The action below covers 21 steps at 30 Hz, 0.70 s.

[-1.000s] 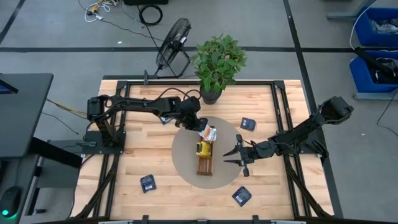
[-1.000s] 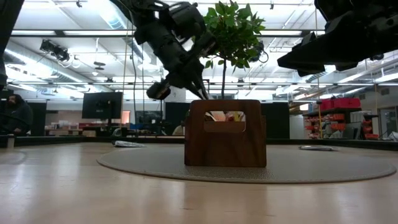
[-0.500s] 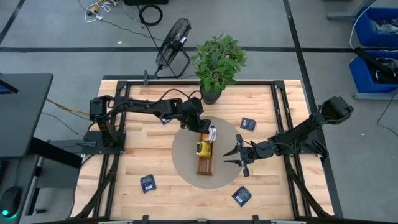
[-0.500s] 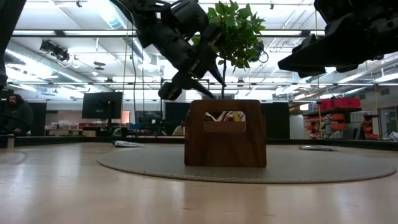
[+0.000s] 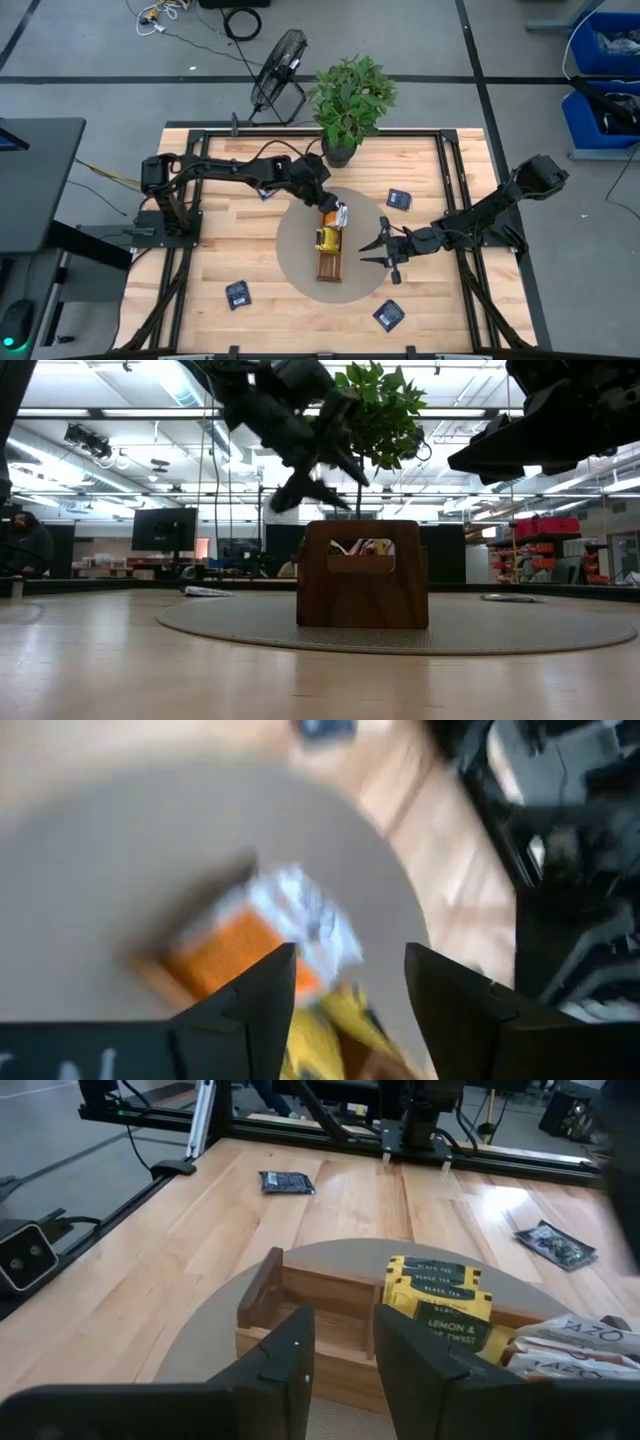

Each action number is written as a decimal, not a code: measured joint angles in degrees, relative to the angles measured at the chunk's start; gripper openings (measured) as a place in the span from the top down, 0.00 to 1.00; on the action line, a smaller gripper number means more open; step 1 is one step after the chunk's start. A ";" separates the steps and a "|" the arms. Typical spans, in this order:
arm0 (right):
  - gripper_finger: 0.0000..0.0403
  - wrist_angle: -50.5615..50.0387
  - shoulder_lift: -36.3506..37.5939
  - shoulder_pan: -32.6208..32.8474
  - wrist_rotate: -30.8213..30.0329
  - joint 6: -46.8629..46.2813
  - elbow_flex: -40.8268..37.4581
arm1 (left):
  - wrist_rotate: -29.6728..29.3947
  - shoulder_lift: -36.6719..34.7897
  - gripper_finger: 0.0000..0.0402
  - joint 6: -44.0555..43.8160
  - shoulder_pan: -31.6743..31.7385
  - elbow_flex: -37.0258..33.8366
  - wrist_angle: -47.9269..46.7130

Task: Pick & Place Tea
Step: Put the purple tea bag into the bottom compartment of the bottom section wooden organizer

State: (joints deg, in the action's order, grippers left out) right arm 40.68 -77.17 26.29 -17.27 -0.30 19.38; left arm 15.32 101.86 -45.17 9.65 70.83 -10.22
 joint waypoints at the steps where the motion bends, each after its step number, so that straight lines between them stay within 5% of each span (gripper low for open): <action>1: 0.72 0.09 0.00 0.08 0.15 0.02 0.00 | -2.73 -0.68 0.53 2.29 -0.64 0.02 0.93; 9: 0.72 2.96 0.00 0.58 2.19 0.14 0.00 | -20.46 -4.41 0.59 16.89 -7.92 0.07 5.40; 21: 0.72 12.44 0.00 2.96 2.33 1.09 0.00 | -35.96 -4.47 0.64 28.86 -19.29 0.00 11.57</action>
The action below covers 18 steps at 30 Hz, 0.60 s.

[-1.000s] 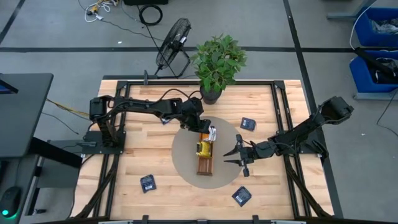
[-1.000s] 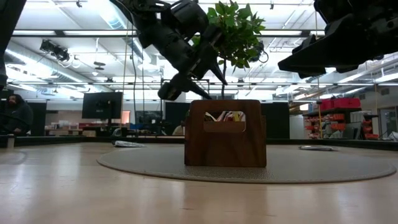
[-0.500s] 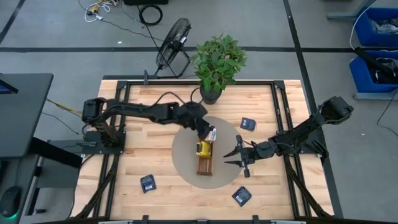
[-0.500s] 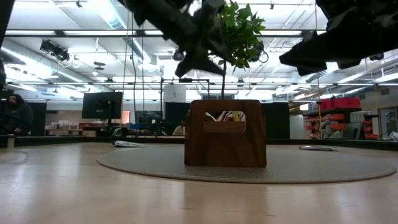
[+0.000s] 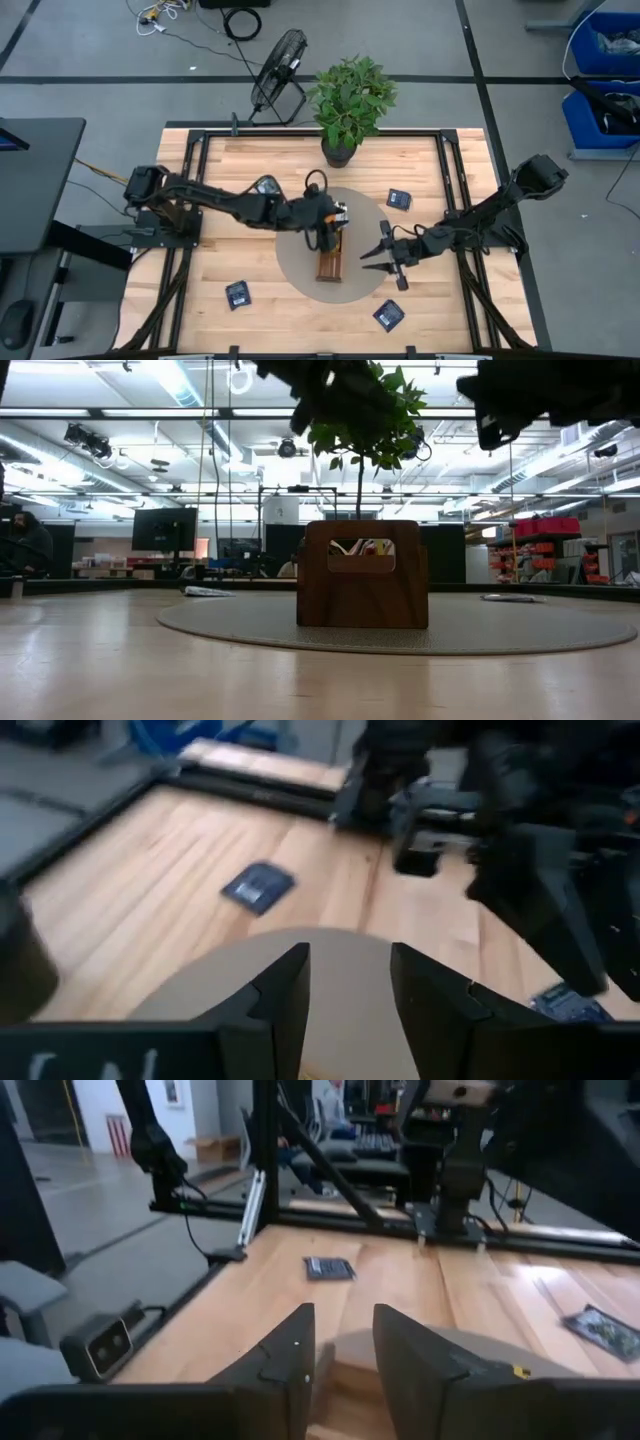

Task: Pick & Place Tea
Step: Put the purple tea bag into the bottom compartment of the bottom section wooden organizer

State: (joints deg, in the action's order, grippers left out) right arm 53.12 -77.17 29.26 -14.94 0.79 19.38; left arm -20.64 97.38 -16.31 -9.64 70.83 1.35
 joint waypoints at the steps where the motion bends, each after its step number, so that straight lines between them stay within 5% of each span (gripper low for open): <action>1: 0.72 0.73 0.00 0.15 0.01 0.07 0.00 | -0.35 0.00 0.64 0.65 -0.89 -0.06 1.03; 12: 0.72 3.24 0.07 0.39 1.10 -1.44 -0.04 | 2.06 -2.51 0.68 5.12 -7.68 -17.67 31.93; 18: 0.72 0.15 0.48 0.37 3.92 -5.74 -0.05 | 2.89 -8.83 0.68 6.55 -10.33 -26.41 35.35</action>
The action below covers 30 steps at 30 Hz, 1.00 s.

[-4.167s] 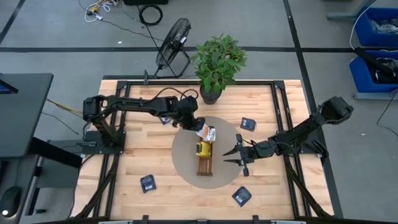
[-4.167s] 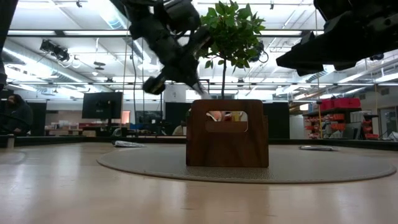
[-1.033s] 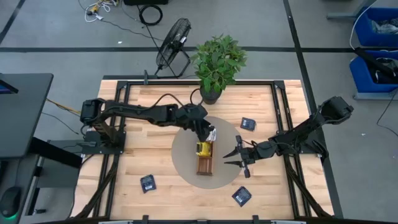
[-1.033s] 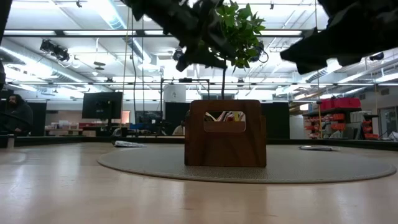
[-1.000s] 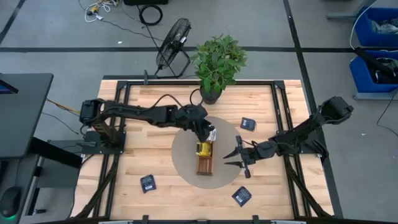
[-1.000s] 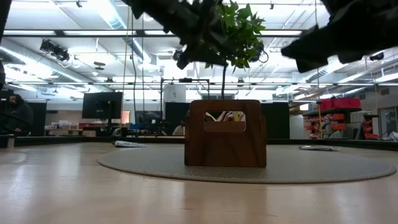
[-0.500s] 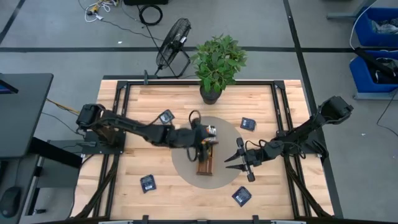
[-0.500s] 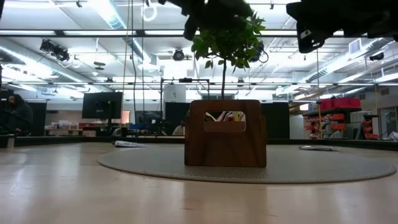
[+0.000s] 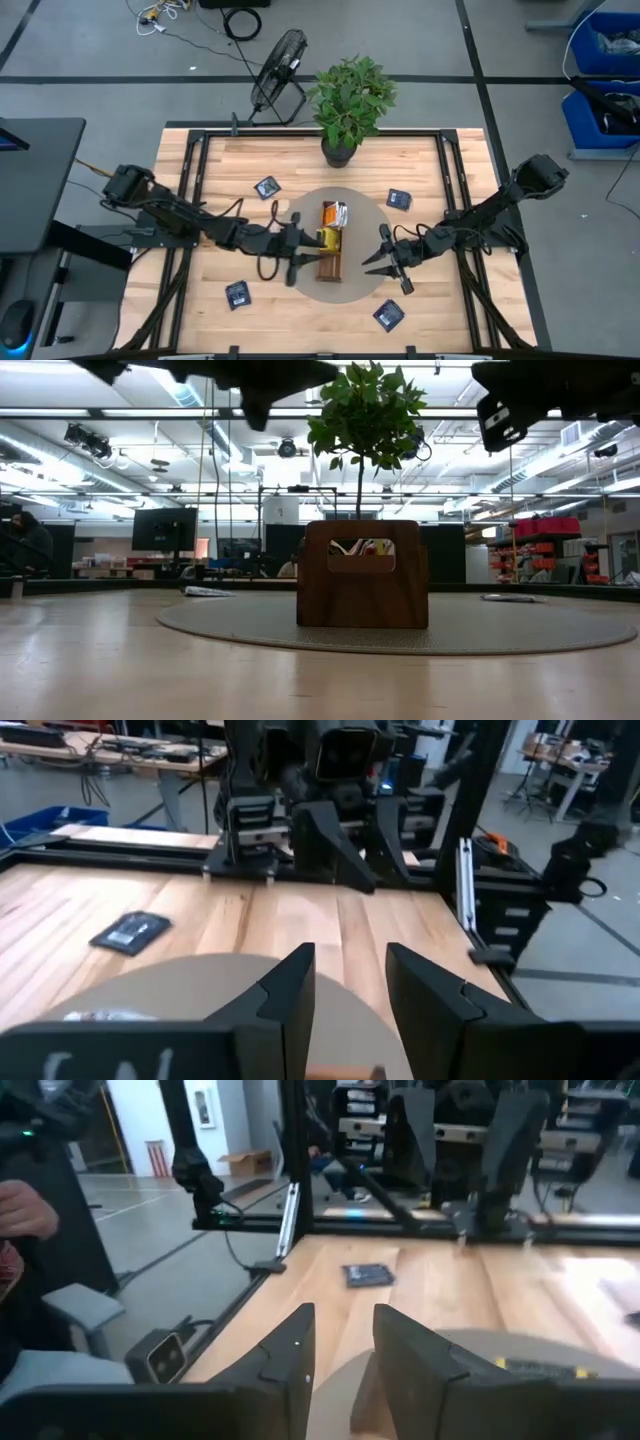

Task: Pick & Place Tea
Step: Put the purple tea bag into the bottom compartment of the bottom section wooden organizer

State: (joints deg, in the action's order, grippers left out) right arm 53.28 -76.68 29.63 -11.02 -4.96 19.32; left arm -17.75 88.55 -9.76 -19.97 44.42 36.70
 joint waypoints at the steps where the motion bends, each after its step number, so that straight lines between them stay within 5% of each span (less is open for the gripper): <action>1: 0.72 -0.50 0.03 -0.01 0.02 -0.75 0.01 | -0.01 -0.92 0.68 0.00 -0.31 -1.08 0.00; 10: 0.73 -1.73 1.04 -0.13 -2.83 -5.17 0.02 | -0.03 -7.10 0.68 1.51 -3.37 -8.27 0.58; 17: 0.80 -14.84 10.85 0.11 -7.59 -6.40 0.01 | -0.25 -9.49 0.68 2.32 -5.48 -12.82 2.59; 22: 0.86 -20.70 18.26 0.20 -2.82 -6.19 0.01 | -1.57 -12.58 0.68 4.13 -5.96 -18.58 8.32; 30: 0.90 -34.60 21.59 0.17 -2.05 -22.71 0.03 | -1.95 -17.09 0.68 5.66 -5.83 -24.39 12.63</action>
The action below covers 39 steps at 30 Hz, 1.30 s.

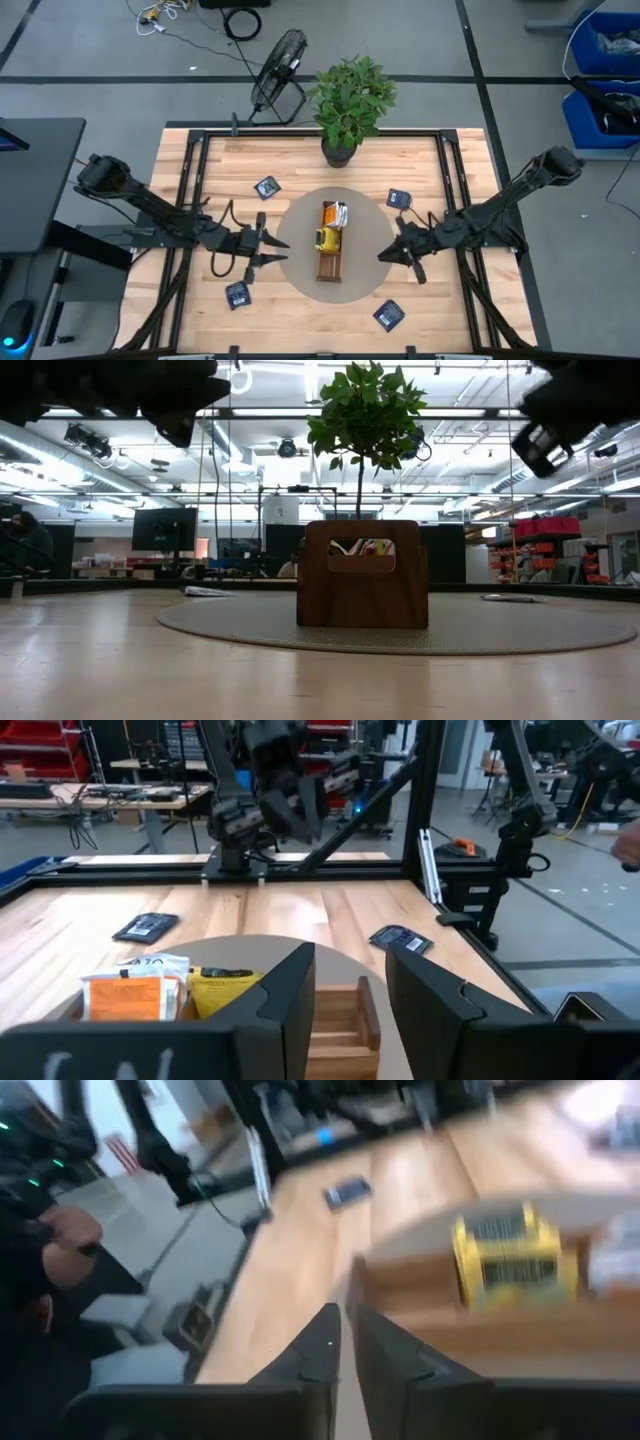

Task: Pick & Place Tea
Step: Put the purple tea bag into the bottom compartment of the bottom section wooden organizer

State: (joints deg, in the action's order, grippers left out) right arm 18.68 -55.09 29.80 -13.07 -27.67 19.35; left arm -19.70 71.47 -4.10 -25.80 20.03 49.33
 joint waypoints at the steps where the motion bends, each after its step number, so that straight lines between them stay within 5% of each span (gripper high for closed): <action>1: 0.90 -1.82 0.00 -0.15 -0.34 -1.23 0.00 | 0.00 0.00 0.68 0.32 0.00 0.02 0.04; 8: 0.87 -17.58 0.02 -2.04 -8.84 -16.48 0.00 | -0.15 0.00 0.68 4.05 0.71 0.02 0.95; 15: 0.70 -27.60 0.02 -6.34 -7.26 -22.56 0.12 | -0.18 0.00 0.68 6.34 3.20 0.04 1.08; 20: 0.56 -44.48 0.02 -12.38 -5.99 -25.64 4.52 | -0.18 0.00 0.68 6.36 4.54 0.04 1.08; 26: 0.51 -57.72 0.02 -19.42 -4.00 -18.87 9.98 | -0.17 0.00 0.68 6.48 5.35 0.06 1.06; 33: 0.55 -60.64 0.00 -24.33 -3.92 -2.50 10.23 | -0.15 0.00 0.68 6.93 5.44 0.07 1.04; 39: 0.56 -57.19 -1.11 -29.77 -4.44 -3.49 10.21 | -0.16 0.00 0.68 7.20 5.44 0.09 1.04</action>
State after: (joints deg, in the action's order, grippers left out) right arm -38.51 -56.20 0.02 -17.51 -31.16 29.56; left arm -19.87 71.46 3.10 -20.36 20.12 50.37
